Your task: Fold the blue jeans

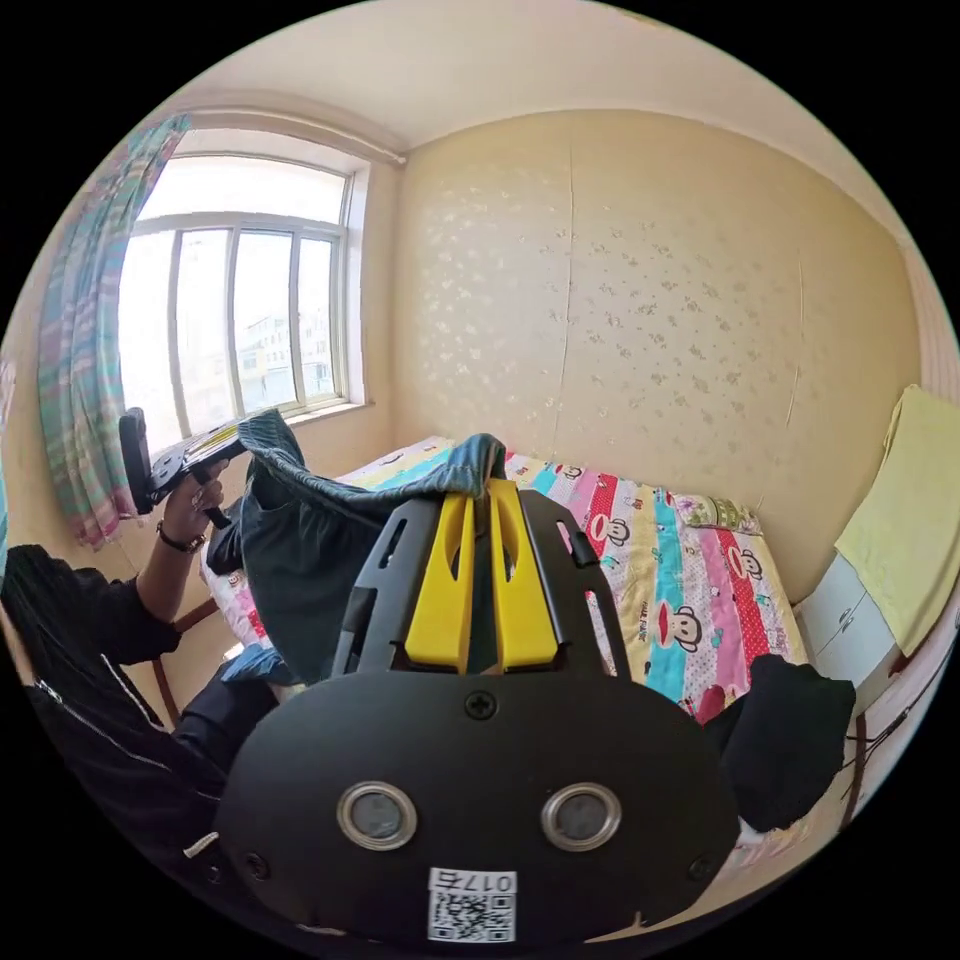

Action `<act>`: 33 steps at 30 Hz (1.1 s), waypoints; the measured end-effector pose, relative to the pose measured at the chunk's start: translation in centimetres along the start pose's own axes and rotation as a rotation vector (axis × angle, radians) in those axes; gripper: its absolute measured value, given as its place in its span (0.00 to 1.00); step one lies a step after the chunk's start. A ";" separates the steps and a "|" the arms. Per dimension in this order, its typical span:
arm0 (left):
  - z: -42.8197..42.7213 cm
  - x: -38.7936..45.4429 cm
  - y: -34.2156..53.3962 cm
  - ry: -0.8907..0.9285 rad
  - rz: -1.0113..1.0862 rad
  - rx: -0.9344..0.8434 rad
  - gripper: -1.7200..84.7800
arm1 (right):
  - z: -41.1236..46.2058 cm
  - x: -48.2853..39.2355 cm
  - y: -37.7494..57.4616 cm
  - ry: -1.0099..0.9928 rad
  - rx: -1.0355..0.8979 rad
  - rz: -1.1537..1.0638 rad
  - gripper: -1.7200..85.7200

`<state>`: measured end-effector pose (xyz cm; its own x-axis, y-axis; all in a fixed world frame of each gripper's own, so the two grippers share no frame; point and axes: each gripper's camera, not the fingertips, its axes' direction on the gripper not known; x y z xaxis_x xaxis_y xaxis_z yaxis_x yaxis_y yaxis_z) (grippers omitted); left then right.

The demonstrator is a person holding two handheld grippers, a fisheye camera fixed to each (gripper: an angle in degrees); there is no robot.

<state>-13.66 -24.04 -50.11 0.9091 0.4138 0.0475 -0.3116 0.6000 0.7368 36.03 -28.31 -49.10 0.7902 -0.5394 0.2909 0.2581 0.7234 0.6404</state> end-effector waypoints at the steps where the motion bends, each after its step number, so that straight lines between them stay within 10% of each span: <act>1: 5.1 -1.1 -2.1 -0.039 0.026 -0.019 0.02 | 2.1 1.0 -1.6 0.014 -0.015 0.006 0.06; 8: 38.6 -10.0 -11.9 -0.085 -0.019 -0.330 0.04 | 30.2 14.5 -19.8 0.217 -0.208 0.183 0.07; 12: 51.1 -14.0 -3.7 0.004 -0.216 -0.535 0.17 | 43.3 19.0 -15.0 0.118 -0.320 0.408 0.20; 16: 56.7 -12.2 5.9 -0.119 0.031 -0.712 0.23 | 50.7 18.3 -8.3 0.143 -0.438 0.317 0.22; 27: 28.6 -14.3 19.1 0.148 -0.009 -0.524 0.20 | 34.6 8.3 13.1 -0.151 -0.385 0.055 0.19; 33: 12.3 -8.2 28.1 0.109 -0.043 -0.701 0.17 | 31.1 -4.7 22.6 -0.288 -0.516 -0.008 0.17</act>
<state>-26.52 -19.00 -21.49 0.9032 0.4241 -0.0662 -0.4140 0.9014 0.1272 20.84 -22.81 -13.86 0.6226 -0.5892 0.5150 0.5579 0.7957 0.2359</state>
